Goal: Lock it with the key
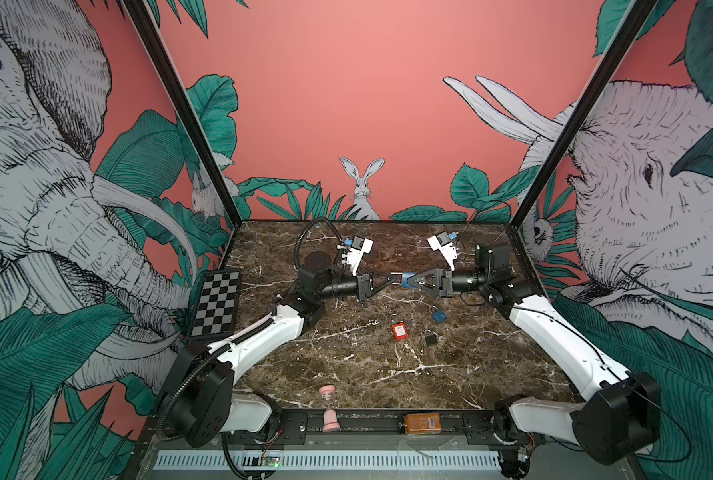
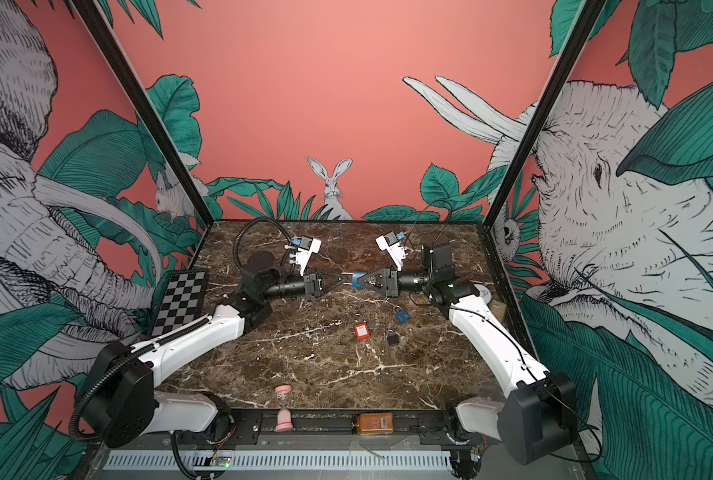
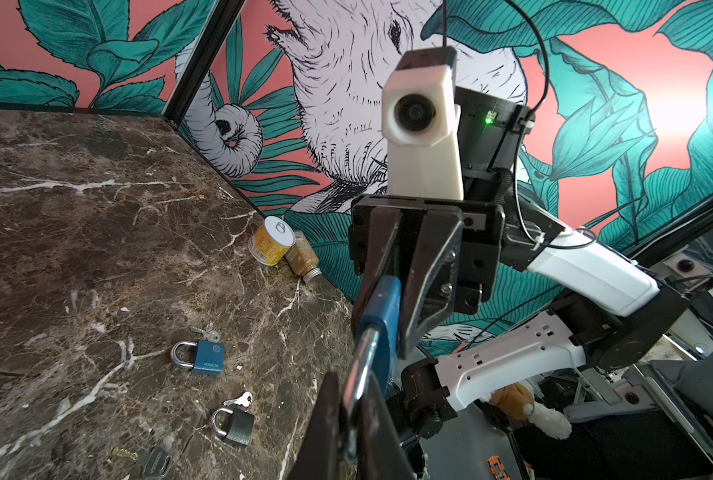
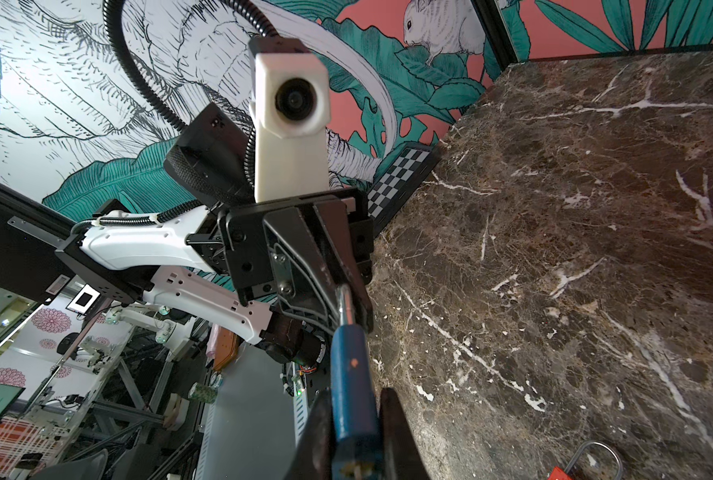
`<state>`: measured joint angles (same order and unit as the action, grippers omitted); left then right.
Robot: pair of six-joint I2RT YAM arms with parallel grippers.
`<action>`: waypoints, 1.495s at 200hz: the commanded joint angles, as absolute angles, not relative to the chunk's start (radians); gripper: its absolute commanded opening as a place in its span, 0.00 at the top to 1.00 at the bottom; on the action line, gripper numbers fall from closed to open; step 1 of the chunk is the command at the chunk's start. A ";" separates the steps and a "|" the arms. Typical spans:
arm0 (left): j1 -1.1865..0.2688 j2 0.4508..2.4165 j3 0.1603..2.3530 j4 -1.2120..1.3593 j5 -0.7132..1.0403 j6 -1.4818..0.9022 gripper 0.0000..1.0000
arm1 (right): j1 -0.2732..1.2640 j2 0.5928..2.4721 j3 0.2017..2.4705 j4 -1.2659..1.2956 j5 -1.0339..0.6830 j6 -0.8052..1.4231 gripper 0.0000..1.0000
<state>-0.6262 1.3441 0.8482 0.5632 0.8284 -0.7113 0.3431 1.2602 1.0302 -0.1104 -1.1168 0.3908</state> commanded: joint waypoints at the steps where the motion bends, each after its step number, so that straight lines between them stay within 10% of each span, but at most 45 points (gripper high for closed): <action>1: -0.742 1.319 0.892 0.685 0.986 -0.709 1.00 | 0.353 1.284 1.009 0.055 -0.944 0.416 1.00; 202: -0.786 1.329 0.954 0.485 0.908 -0.545 1.00 | 0.380 1.376 0.925 0.333 -1.051 0.597 1.00; 299: -0.661 1.300 0.938 0.497 0.907 -0.545 0.54 | 0.294 1.256 0.884 0.143 -1.173 0.495 1.00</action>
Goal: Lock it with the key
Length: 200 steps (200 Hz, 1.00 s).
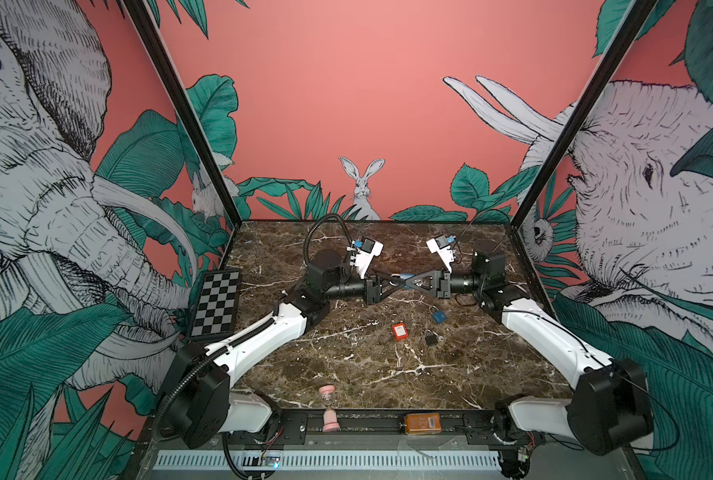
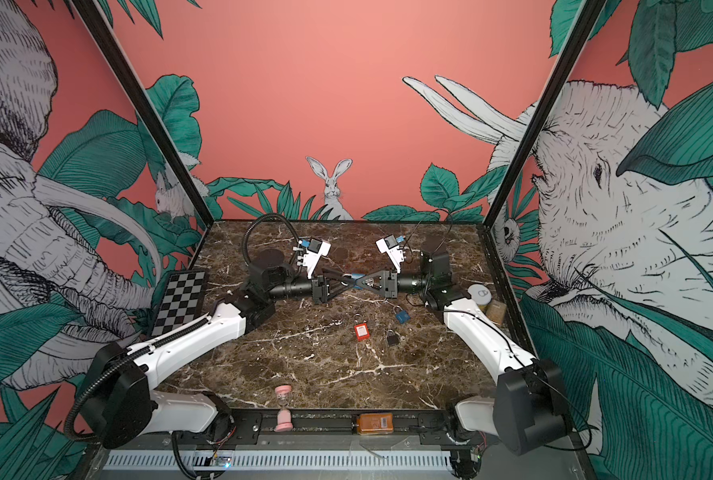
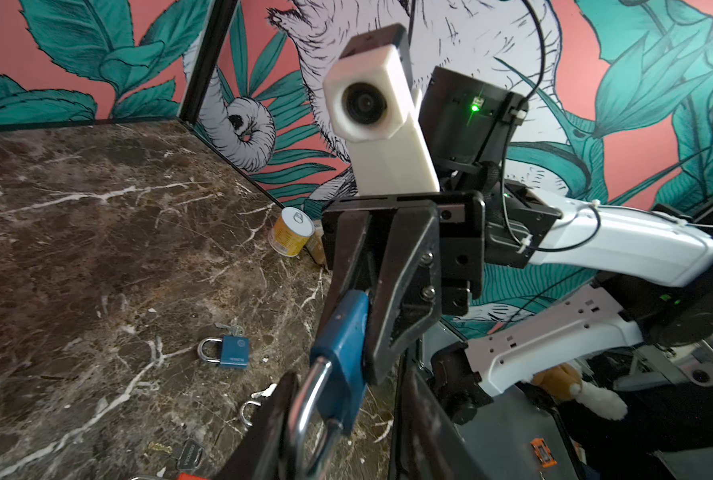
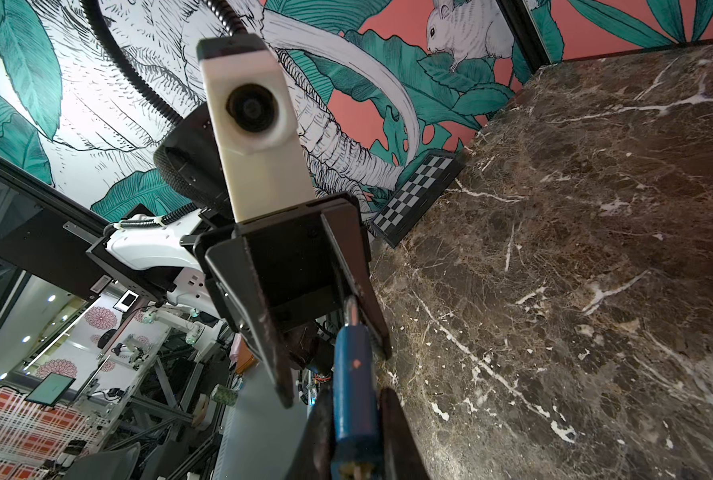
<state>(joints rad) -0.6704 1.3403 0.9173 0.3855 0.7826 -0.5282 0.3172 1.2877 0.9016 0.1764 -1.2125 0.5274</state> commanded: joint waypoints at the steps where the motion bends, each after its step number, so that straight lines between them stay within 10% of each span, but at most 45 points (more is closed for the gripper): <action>1: -0.659 1.301 0.938 0.499 0.908 -0.545 0.54 | 0.293 1.255 0.883 0.143 -1.175 0.495 1.00; 200: -0.664 1.411 0.962 0.590 0.970 -0.641 0.59 | 0.292 1.198 0.851 0.237 -1.209 0.538 1.00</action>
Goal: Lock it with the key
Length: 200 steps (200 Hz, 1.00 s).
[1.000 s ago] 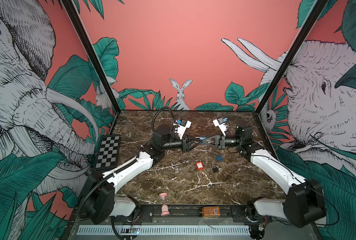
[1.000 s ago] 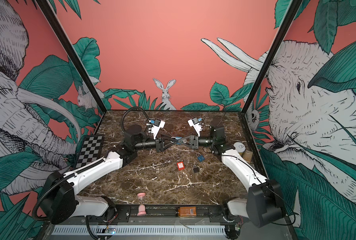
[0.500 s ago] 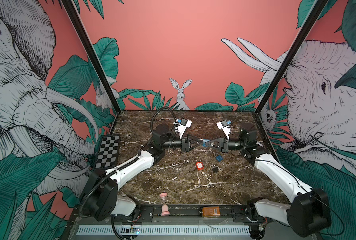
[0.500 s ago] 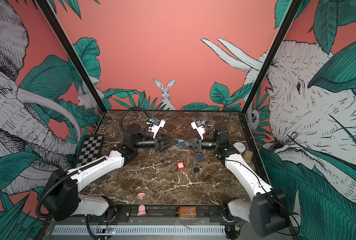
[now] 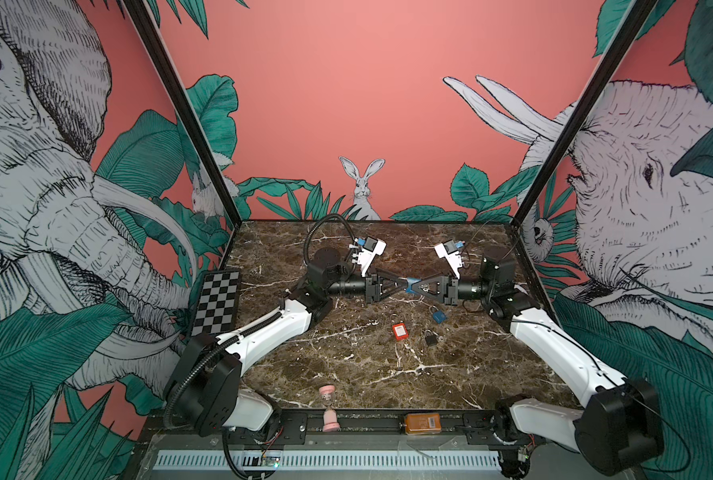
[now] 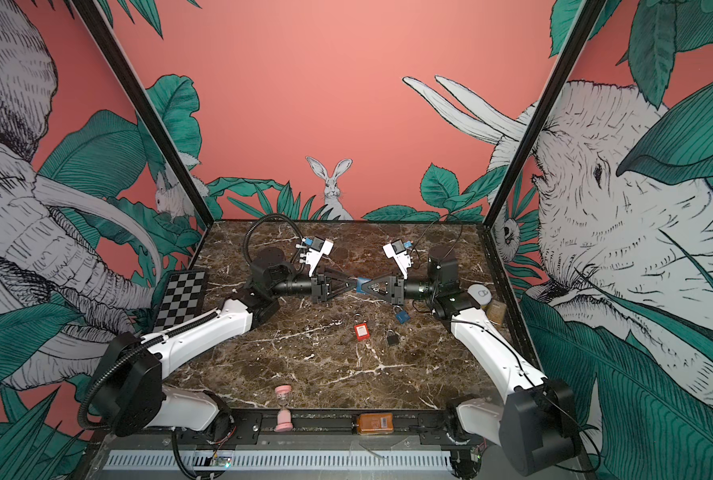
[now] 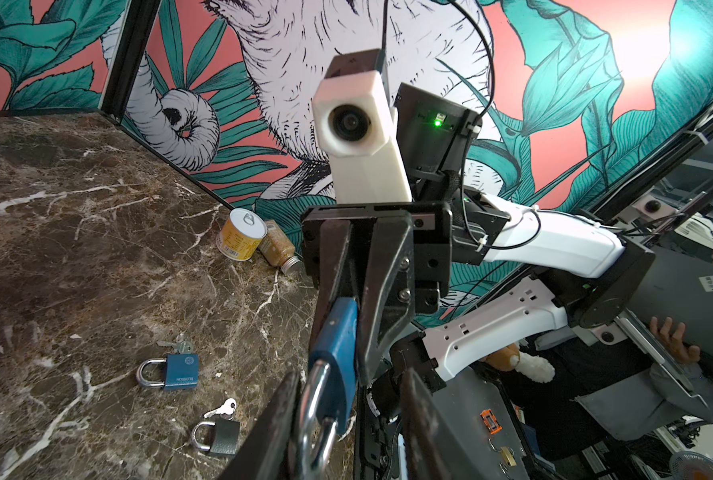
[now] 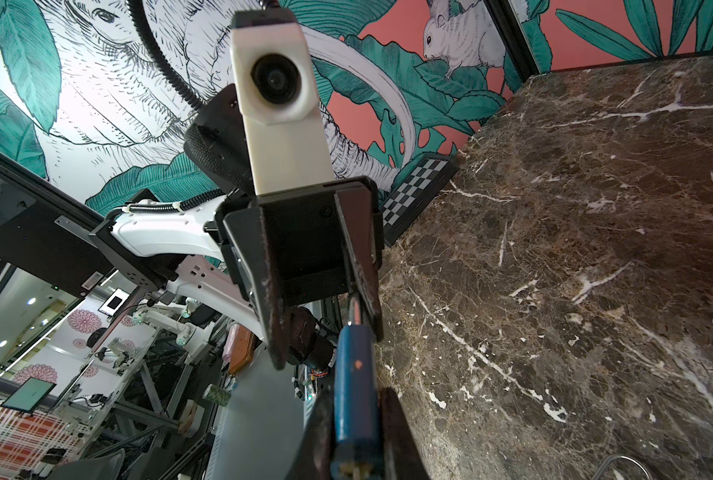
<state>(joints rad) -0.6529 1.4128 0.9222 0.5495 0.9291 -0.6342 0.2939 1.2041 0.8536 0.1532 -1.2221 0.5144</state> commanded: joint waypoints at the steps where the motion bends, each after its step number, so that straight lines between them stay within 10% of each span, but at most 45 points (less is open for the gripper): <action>1: -0.664 1.412 0.963 0.590 0.970 -0.641 0.59 | 0.293 1.199 0.851 0.239 -1.210 0.540 1.00; 200: -0.693 1.466 0.976 0.644 1.011 -0.698 0.78 | 0.307 1.213 0.866 0.257 -1.153 0.517 1.00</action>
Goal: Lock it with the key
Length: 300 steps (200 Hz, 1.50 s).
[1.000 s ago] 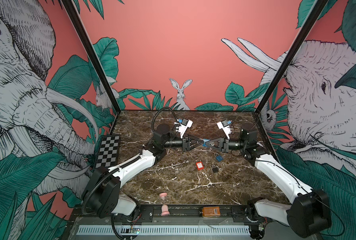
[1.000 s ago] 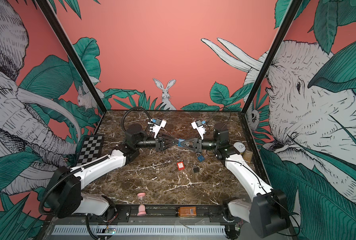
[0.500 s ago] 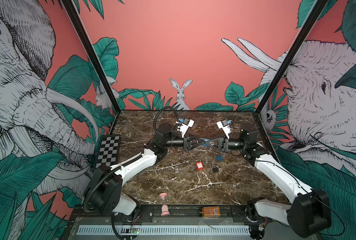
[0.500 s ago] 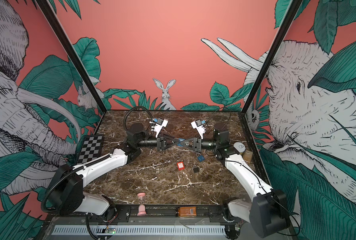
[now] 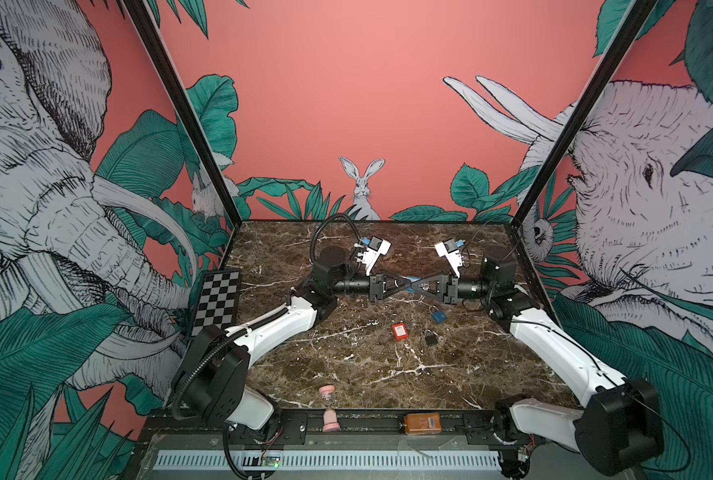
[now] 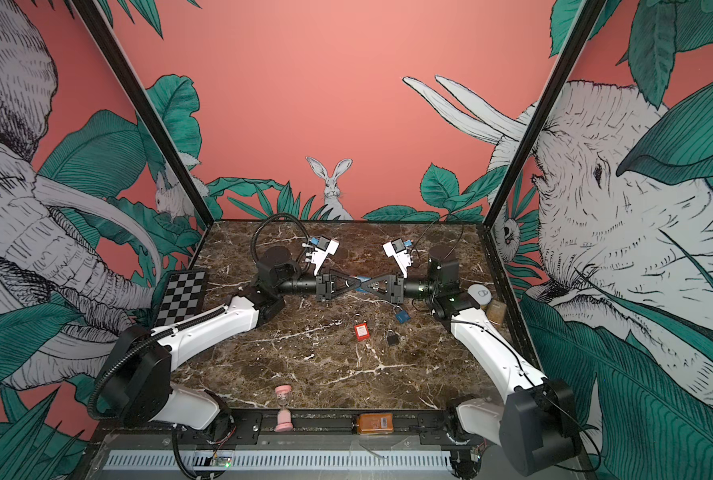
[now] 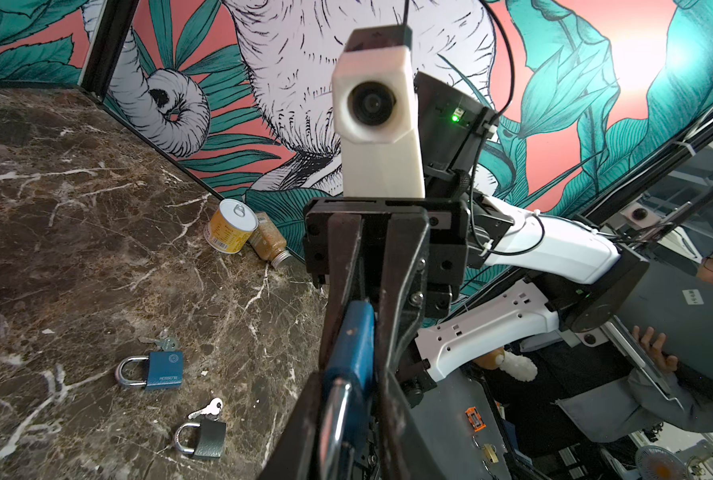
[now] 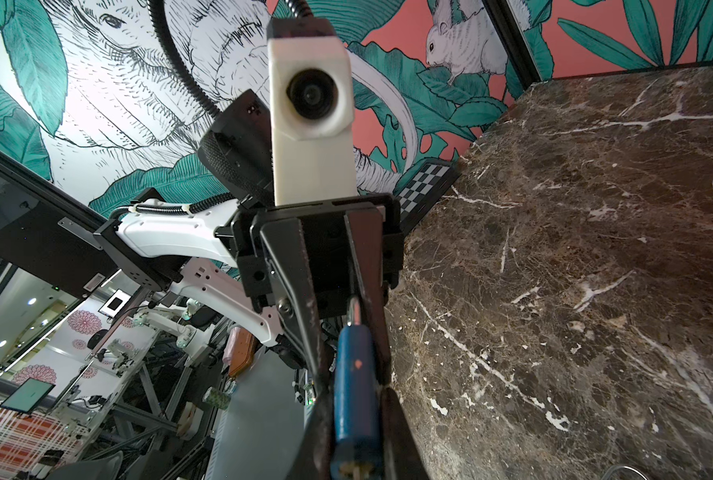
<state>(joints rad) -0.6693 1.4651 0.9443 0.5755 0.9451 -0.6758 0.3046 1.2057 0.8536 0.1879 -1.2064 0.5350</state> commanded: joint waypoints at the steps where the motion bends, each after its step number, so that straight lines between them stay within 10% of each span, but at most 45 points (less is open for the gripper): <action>1: -0.693 1.467 0.976 0.646 1.011 -0.700 0.78 | 0.307 1.213 0.866 0.256 -1.152 0.516 1.00; 48: -0.694 1.490 0.979 0.700 1.025 -0.734 1.00 | 0.308 1.218 0.862 0.248 -1.128 0.506 1.00; 165: -0.631 1.422 0.926 0.685 0.935 -0.719 1.00 | 0.302 1.177 0.848 0.199 -1.096 0.489 0.71; 229: -0.629 1.454 0.934 0.696 0.961 -0.739 1.00 | 0.302 1.203 0.827 0.339 -1.131 0.576 1.00; 267: -0.630 1.473 0.940 0.706 0.969 -0.753 1.00 | 0.304 1.225 0.826 0.407 -1.149 0.621 1.00; 300: -0.630 1.479 0.942 0.707 0.967 -0.753 0.79 | 0.311 1.232 0.827 0.417 -1.163 0.629 1.00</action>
